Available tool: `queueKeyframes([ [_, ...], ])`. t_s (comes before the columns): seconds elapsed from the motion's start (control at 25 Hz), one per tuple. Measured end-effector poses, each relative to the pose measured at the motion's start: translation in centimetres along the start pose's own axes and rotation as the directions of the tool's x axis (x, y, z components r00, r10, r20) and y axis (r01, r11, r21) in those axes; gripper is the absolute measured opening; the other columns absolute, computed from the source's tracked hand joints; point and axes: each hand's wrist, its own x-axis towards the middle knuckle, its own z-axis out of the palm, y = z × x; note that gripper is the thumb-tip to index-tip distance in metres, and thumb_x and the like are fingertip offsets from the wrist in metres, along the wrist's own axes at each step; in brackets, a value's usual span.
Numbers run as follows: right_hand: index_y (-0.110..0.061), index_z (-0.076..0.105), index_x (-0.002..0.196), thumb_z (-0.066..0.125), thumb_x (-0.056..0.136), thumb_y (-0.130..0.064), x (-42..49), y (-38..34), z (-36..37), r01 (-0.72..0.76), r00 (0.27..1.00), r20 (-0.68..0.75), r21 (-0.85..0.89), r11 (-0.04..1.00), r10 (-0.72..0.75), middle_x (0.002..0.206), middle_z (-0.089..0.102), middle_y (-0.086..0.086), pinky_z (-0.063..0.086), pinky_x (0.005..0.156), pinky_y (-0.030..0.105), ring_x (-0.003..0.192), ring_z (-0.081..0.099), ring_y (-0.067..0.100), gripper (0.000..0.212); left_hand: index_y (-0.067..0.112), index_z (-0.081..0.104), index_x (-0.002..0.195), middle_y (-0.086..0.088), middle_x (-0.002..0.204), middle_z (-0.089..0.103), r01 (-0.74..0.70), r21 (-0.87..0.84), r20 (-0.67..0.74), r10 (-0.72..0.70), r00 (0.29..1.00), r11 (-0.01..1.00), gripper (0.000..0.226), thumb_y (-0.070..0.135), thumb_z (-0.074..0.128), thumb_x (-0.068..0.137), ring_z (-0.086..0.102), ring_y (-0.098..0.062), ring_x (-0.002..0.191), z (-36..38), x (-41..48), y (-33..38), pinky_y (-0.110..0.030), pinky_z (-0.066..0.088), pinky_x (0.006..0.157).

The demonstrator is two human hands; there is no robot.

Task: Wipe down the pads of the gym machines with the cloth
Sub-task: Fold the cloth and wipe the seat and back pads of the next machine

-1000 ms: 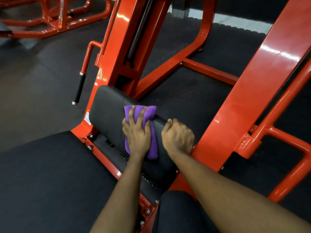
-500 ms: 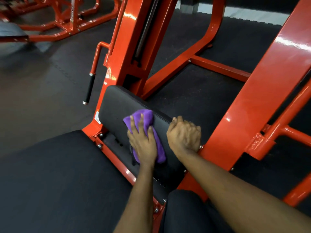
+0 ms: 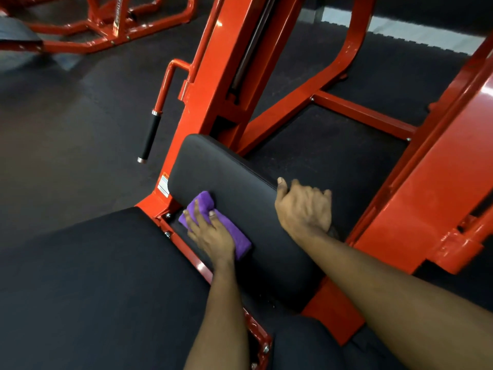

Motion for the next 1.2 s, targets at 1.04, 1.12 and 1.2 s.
queueKeyframes([
  [1.04,-0.012,0.069,0.083,0.023,0.105,-0.046,-0.5,-0.9,-0.1,-0.04,0.996,-0.079,-0.053,0.998,0.035,0.067,0.069,0.008,0.042,0.081,0.044,0.065,0.064,0.026,0.062,0.014,0.034,0.155,-0.017,0.163,0.022,0.07,-0.081,-0.019,-0.072,0.997,0.994,0.054,0.034,0.042,0.105,0.024,-0.036,0.145,-0.1,-3.6,0.8,-0.04,0.019,0.116],
  [1.12,-0.012,0.069,0.082,0.023,0.105,-0.045,-0.6,-0.8,-0.1,-0.038,0.996,-0.077,-0.053,0.998,0.034,0.067,0.068,0.008,0.04,0.081,0.045,0.064,0.063,0.026,0.061,0.018,0.038,0.153,-0.014,0.163,0.023,-0.025,-0.036,0.009,0.026,1.0,0.999,0.055,0.036,0.044,0.101,0.026,-0.034,0.144,-0.1,-7.2,0.6,-0.042,0.02,0.116],
  [1.2,-0.013,0.068,0.081,0.023,0.105,-0.045,-0.7,-0.9,-0.1,-0.034,0.996,-0.088,-0.06,0.998,0.029,0.066,0.068,0.008,0.04,0.082,0.045,0.063,0.062,0.026,0.061,0.021,0.04,0.151,-0.011,0.163,0.025,-0.071,-0.046,0.025,0.073,0.997,0.996,0.054,0.034,0.048,0.099,0.026,-0.035,0.144,0.0,-6.7,1.3,-0.047,0.021,0.117],
])
